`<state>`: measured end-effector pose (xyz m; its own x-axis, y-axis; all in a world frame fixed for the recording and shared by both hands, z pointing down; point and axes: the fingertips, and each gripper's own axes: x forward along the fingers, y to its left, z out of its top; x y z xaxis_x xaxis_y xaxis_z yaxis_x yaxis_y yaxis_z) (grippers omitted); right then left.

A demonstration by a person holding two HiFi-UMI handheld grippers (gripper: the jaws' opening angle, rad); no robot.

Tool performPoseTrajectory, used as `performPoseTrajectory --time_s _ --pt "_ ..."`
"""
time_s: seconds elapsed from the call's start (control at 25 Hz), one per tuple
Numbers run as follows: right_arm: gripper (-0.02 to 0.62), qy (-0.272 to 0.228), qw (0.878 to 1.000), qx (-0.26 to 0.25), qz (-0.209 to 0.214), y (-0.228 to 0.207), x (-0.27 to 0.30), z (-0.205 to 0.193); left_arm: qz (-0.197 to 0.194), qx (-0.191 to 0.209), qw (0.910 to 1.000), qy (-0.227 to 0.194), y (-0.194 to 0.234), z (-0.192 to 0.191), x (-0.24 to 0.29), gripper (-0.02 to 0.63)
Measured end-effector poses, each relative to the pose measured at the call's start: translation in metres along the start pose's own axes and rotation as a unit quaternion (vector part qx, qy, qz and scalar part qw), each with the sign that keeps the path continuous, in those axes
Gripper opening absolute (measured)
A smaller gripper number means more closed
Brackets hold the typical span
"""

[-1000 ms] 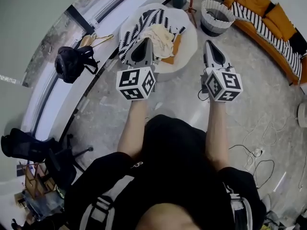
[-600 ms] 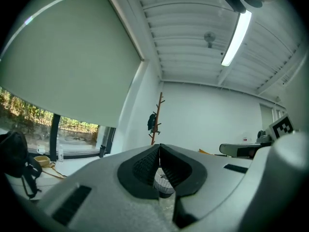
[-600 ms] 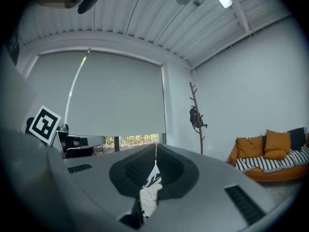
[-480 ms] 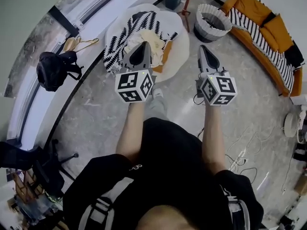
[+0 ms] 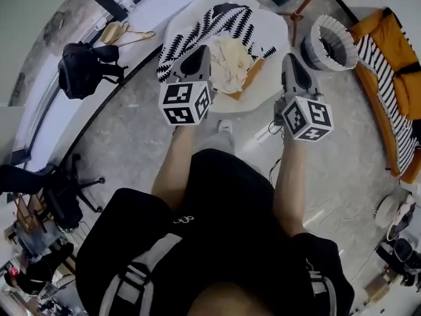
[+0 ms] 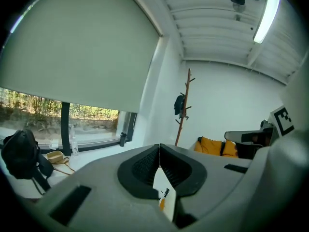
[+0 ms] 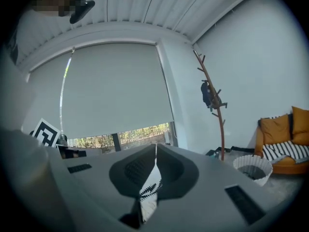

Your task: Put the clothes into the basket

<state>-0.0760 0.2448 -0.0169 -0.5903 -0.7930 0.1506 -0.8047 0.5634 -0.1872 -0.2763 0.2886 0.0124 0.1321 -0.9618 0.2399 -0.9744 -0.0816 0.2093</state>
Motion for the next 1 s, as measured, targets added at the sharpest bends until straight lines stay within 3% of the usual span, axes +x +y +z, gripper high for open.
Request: performPoseTrajectory --time_s 0.28,0.52,0.72,1.0 --pt "0.014 0.044 0.999 -0.011 0.013 -0.018 0.068 -0.008 0.026 -0.036 0.999 0.009 0.044 -0.006 0.048 0.009" --pt "0.014 0.088 0.994 -0.025 0.057 -0.008 0.11 -0.036 0.062 -0.065 0.9956 0.026 0.071 -0.036 0.062 0.011" --pt "0.014 0.133 0.987 -0.009 0.089 -0.009 0.147 -0.105 0.094 -0.072 0.9914 0.054 0.095 -0.086 0.075 0.011" --pt "0.014 0.223 0.966 -0.003 0.134 -0.027 0.195 -0.242 0.154 -0.112 0.9752 0.113 0.127 -0.21 0.105 0.011"
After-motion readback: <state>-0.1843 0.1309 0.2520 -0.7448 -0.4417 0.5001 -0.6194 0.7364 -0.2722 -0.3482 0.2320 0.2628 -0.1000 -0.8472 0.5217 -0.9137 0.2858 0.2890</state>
